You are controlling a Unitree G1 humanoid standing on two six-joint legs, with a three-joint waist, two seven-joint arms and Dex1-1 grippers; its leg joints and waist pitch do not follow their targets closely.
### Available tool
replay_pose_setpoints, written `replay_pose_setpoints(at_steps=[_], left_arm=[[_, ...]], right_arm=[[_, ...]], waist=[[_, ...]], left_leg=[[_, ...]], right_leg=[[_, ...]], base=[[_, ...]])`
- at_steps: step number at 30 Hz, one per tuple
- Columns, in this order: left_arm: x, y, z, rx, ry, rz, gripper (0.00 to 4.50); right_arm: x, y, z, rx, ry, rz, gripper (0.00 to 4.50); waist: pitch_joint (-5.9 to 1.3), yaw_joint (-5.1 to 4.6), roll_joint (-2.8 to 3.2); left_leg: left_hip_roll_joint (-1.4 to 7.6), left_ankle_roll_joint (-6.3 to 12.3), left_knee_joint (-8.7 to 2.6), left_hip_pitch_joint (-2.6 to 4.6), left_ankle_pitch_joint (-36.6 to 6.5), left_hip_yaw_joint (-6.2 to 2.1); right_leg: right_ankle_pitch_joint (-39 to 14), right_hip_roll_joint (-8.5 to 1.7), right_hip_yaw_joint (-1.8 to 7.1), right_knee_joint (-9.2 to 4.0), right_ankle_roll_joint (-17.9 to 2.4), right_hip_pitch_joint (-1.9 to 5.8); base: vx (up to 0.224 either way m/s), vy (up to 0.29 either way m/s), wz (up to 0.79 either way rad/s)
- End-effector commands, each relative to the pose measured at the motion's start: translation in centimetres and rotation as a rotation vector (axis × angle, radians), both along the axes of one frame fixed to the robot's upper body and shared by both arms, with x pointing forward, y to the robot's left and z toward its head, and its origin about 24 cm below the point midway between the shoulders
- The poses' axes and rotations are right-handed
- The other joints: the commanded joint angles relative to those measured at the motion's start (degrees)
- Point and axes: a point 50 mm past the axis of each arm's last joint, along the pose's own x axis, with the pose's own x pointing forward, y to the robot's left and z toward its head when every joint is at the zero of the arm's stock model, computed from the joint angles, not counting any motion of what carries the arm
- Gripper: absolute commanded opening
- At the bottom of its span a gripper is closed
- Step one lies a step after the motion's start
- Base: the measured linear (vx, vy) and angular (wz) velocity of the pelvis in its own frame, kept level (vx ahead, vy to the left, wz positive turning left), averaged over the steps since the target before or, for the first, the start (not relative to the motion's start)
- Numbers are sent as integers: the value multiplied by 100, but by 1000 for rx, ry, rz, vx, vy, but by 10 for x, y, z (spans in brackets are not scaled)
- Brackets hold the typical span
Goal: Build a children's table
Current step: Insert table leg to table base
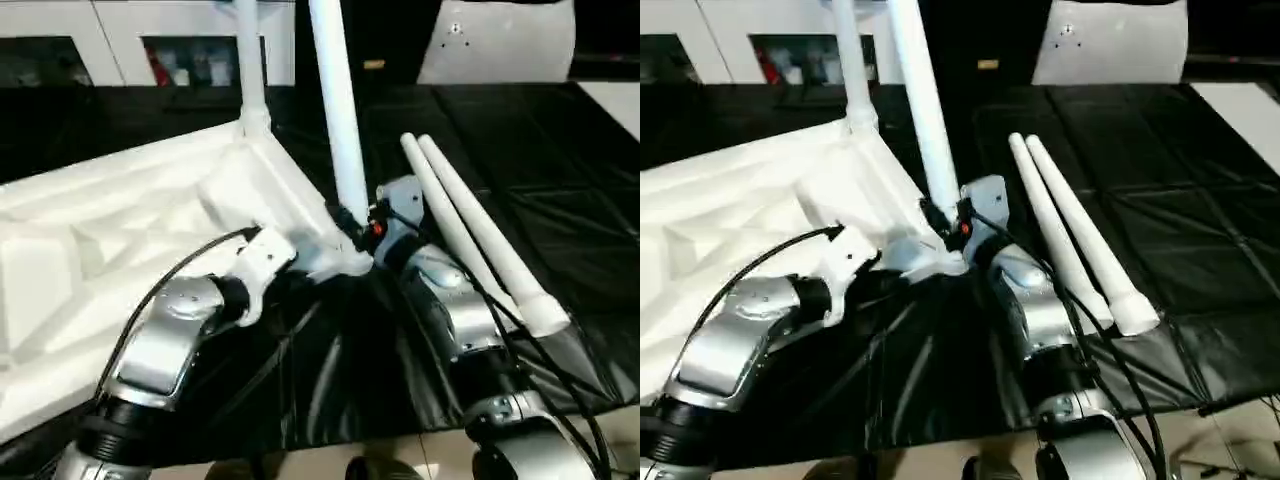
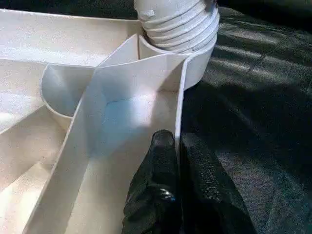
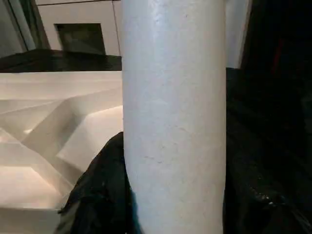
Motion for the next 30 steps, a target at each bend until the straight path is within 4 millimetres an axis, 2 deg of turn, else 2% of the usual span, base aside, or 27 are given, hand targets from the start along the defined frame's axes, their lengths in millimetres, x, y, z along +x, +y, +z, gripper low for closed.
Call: replay_pose_setpoints(at_steps=[1, 2, 3, 4, 5, 6, 9, 11, 13, 14, 15, 17, 19, 20, 22, 23, 25, 26, 27, 30], left_arm=[[2, -15, 19, -79, -113, 5, 0], [0, -12, 19, -56, -119, -15, 0], [-1, -9, 19, -35, -130, -46, 0], [-3, -4, 19, -14, -135, -81, 0], [-4, -1, 18, -5, -138, -96, 0], [-4, 5, 19, 6, -136, -125, 0], [-3, 13, 19, 27, -144, -147, 0], [1, 21, 20, 43, -159, -156, 0], [4, 24, 22, 18, -147, -155, 0], [4, 24, 23, 10, -146, -160, 45], [6, 25, 25, -10, -147, -168, 57], [7, 25, 27, -26, -150, -175, 63], [11, 24, 37, -92, -166, -185, 92], [14, 23, 47, -156, -181, -177, 100], [15, 22, 48, -167, -184, -176, 110], [23, 21, 61, -235, -210, -137, 123], [36, 20, 76, -276, -249, -36, 145], [39, 20, 77, -277, -254, -13, 149], [50, 20, 85, -279, -271, 85, 156], [60, 17, 93, -304, -282, 180, 177]], right_arm=[[-19, 20, -39, -7, 170, 85, 192], [-18, 16, -36, 10, 154, 76, 192], [-17, 13, -32, 43, 138, 78, 192], [-17, 7, -25, 87, 112, 85, 192], [-16, 4, -21, 104, 96, 86, 192], [-15, -5, -9, 163, 53, 97, 192], [-13, -16, 6, 235, 10, 109, 191], [-12, -28, 23, 314, -21, 155, 191], [-14, -32, 30, 327, -24, 197, 191], [-15, -33, 31, 327, -24, 210, 191], [-17, -36, 34, 310, -24, 238, 191], [-18, -38, 35, 296, -23, 257, 191], [-20, -42, 38, 263, -17, 275, 191], [-21, -45, 40, 250, -15, 281, 191], [-21, -46, 41, 247, -12, 280, 191], [-23, -49, 42, 231, 3, 277, 191], [-24, -50, 43, 213, 13, 272, 191], [-24, -50, 43, 212, 14, 273, 191], [-26, -48, 42, 205, 20, 277, 191], [-27, -44, 41, 185, 30, 288, 191]], waist=[[-264, 10, -2], [-276, 16, 12], [-302, 15, 25], [-299, 15, 27], [-327, 6, 18], [-360, 0, 24], [-410, -3, 0], [-424, 6, 4], [-402, 19, 3], [-396, 38, 8], [-385, 49, -16], [-389, 71, 1], [-394, 92, -11], [-399, 93, -36], [-405, 108, -36], [-429, 114, -54], [-444, 123, -45], [-442, 149, -52], [-443, 157, -65], [-449, 161, -91]], left_leg=[[407, 633, -328, 70, -611, -142], [416, 604, -330, 74, -647, -149], [421, 618, -318, 76, -590, -151], [418, 649, -317, 67, -534, -156], [408, 723, -292, 57, -345, -157], [402, 817, -257, 57, -110, -150], [374, 1098, -182, 24, 414, -135], [367, 1208, -158, 7, 454, -129], [388, 1163, -167, 15, 265, -125], [394, 1115, -169, 19, 188, -130], [402, 978, -182, 30, -42, -123], [408, 824, -186, 42, -207, -115], [408, 727, -185, 55, -200, -107], [403, 704, -179, 49, -200, -101], [398, 688, -171, 43, -202, -103], [391, 673, -161, 42, -188, -100], [396, 658, -149, 53, -127, -97], [387, 648, -138, 51, -189, -98], [392, 609, -140, 48, -264, -98], [383, 560, -125, 26, -330, -107]], right_leg=[[-136, -484, 305, -400, -1286, 173], [-189, -486, 304, -395, -1276, 175], [-39, -483, 308, -371, -1267, 184], [80, -474, 304, -362, -1262, 188], [430, -468, 301, -320, -1277, 210], [891, -459, 297, -270, -1332, 220], [1912, -441, 285, -160, -1469, 255], [2123, -431, 270, -139, -1506, 255], [1825, -431, 253, -153, -1520, 229], [1651, -439, 251, -161, -1518, 230], [1127, -444, 256, -188, -1506, 218], [744, -463, 267, -219, -1520, 204], [658, -447, 266, -213, -1546, 196], [658, -450, 269, -208, -1537, 199], [647, -459, 268, -208, -1533, 194], [617, -458, 269, -199, -1513, 215], [699, -440, 263, -197, -1538, 199], [629, -456, 262, -206, -1533, 197], [520, -454, 264, -215, -1490, 198], [272, -475, 266, -238, -1420, 213]], base=[[0, 0, 0], [0, 0, 0], [0, 0, 0], [0, 0, 0], [0, 0, 0], [0, 0, 0], [0, 0, 0], [0, 0, 0], [0, 0, 0], [0, 0, 0], [0, 0, 0], [0, 0, 0], [0, 0, 0], [0, 0, 0], [0, 0, 0], [0, 0, 0], [0, 0, 0], [0, 0, 0], [0, 0, 0], [0, 0, 0]])
